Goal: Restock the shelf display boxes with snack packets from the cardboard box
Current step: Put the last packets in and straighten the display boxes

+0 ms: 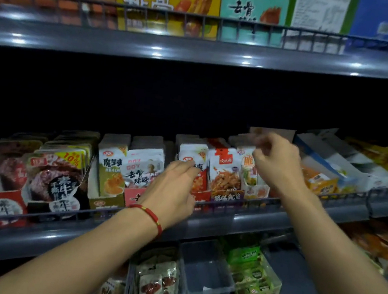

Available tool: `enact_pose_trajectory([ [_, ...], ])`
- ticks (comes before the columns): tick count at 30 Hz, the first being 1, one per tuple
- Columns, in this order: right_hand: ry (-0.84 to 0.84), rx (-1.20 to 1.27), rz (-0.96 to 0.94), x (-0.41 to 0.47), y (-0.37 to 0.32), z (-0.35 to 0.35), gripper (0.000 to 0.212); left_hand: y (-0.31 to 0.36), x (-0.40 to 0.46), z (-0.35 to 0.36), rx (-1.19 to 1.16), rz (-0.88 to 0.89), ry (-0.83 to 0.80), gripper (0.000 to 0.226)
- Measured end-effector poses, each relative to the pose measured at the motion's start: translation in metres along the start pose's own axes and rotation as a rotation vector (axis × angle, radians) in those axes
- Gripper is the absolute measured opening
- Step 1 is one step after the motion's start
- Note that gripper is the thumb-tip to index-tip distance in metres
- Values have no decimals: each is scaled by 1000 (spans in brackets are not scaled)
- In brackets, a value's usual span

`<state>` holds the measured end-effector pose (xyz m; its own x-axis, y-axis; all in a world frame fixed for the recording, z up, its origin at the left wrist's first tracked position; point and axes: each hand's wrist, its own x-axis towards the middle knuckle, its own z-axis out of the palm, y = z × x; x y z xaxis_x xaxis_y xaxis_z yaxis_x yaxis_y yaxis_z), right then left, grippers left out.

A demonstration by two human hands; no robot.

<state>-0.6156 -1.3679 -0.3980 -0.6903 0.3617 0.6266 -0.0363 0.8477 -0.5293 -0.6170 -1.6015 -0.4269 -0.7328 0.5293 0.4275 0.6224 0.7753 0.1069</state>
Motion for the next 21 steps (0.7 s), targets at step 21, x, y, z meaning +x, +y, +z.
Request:
enact_pose_trajectory([
  [21, -557, -460, 22, 66, 89, 58, 84, 26, 271, 22, -109, -78, -601, 79],
])
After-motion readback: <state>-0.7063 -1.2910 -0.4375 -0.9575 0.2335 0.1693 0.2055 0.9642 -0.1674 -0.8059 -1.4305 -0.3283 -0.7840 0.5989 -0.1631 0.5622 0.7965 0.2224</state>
